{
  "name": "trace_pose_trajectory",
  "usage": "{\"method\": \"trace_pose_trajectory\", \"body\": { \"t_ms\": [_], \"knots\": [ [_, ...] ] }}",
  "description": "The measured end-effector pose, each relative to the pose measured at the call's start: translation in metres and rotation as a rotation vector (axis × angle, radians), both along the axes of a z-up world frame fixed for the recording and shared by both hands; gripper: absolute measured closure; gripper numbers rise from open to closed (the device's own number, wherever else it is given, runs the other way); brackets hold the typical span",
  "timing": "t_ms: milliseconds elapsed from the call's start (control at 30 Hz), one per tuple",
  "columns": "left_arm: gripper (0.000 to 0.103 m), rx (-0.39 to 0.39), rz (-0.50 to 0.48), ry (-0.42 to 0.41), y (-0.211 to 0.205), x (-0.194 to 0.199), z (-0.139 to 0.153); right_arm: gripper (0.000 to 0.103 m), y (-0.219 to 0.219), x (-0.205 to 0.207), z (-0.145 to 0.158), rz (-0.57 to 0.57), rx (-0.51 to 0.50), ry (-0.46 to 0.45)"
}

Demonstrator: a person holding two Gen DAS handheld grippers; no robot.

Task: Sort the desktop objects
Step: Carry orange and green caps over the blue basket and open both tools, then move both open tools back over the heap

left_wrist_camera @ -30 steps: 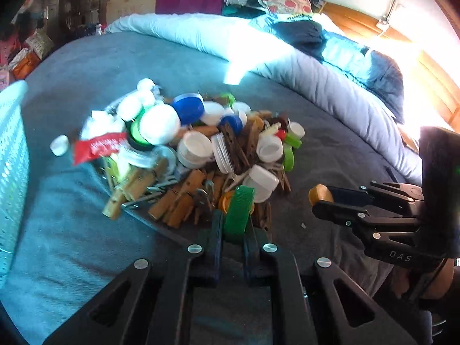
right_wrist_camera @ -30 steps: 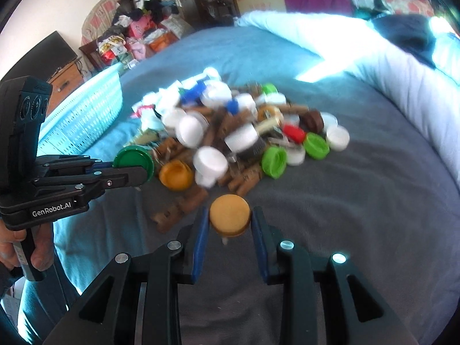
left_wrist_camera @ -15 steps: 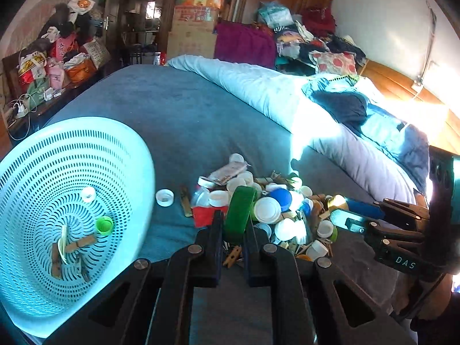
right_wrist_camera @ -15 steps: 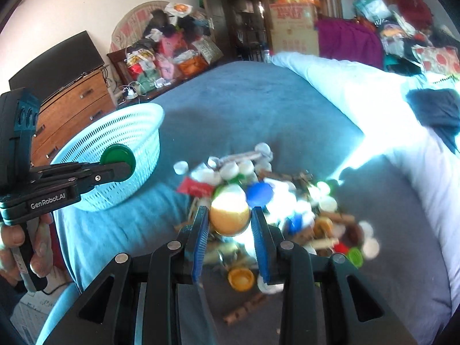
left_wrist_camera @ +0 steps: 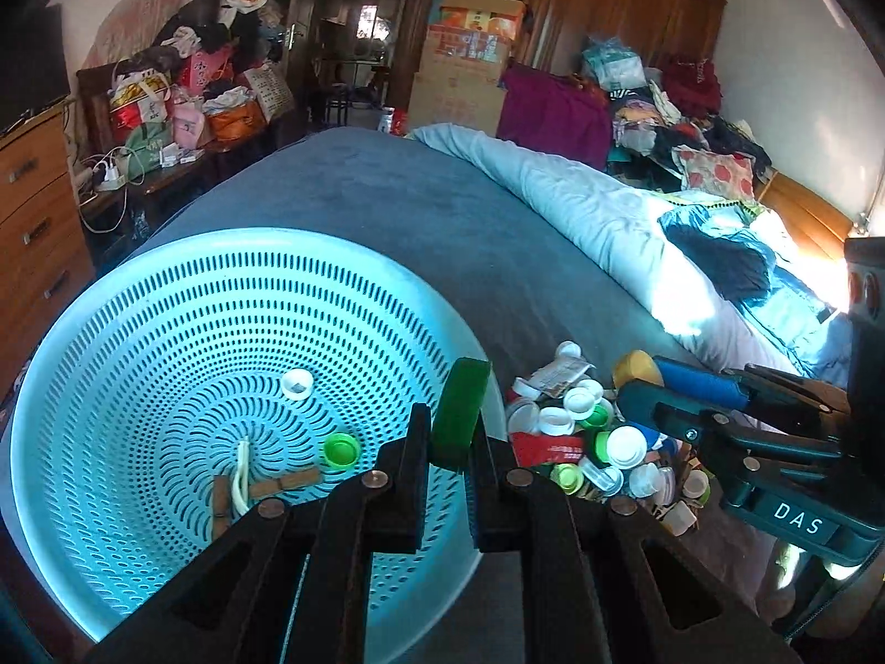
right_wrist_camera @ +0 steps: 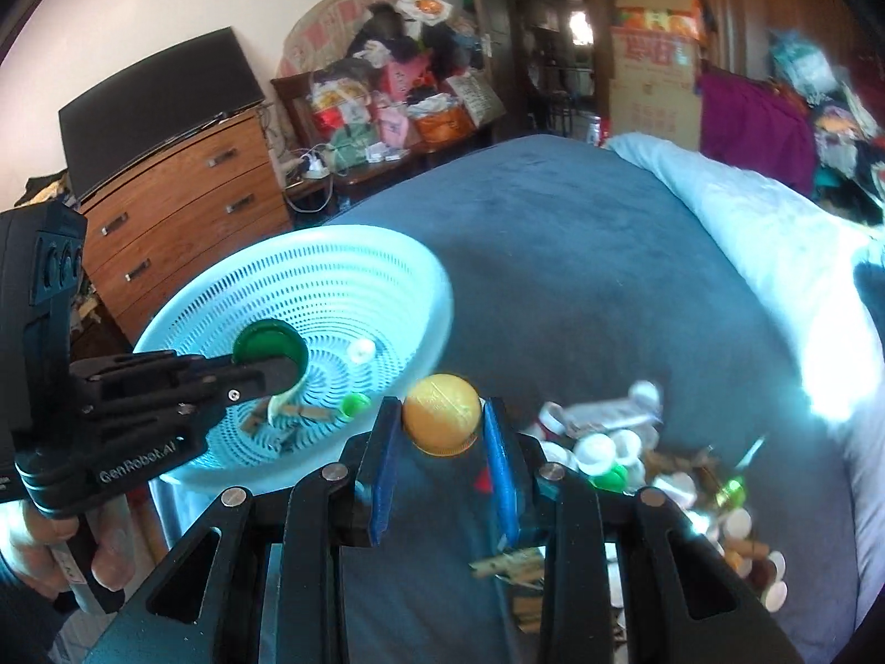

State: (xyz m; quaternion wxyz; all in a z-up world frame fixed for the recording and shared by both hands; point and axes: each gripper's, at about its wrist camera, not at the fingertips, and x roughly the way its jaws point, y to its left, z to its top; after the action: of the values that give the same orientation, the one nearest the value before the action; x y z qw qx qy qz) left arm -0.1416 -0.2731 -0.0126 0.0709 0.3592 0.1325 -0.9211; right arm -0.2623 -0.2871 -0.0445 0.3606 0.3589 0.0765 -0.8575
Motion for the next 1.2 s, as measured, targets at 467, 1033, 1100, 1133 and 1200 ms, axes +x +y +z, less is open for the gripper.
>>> {"method": "trace_pose_trajectory", "body": {
  "t_ms": [467,1033,1100,1133,1200],
  "knots": [
    [0.091,0.126,0.190,-0.214,-0.090,0.007,-0.044,0.074,-0.110,0.008,-0.019,0.161,0.165,-0.080],
    [0.081,0.094,0.204,-0.212,-0.093,0.002,-0.050,0.056,-0.122,0.009,-0.022,0.154,0.188,-0.040],
    [0.081,0.094,0.205,-0.212,-0.093,-0.002,-0.052,0.056,-0.122,0.010,-0.022,0.155,0.187,-0.038],
    [0.081,0.094,0.206,-0.212,-0.092,-0.002,-0.051,0.056,-0.122,0.010,-0.021,0.155,0.186,-0.037],
    [0.081,0.095,0.203,-0.204,-0.089,-0.002,-0.049,0.056,-0.118,0.011,-0.020,0.152,0.184,-0.032]
  ]
}}
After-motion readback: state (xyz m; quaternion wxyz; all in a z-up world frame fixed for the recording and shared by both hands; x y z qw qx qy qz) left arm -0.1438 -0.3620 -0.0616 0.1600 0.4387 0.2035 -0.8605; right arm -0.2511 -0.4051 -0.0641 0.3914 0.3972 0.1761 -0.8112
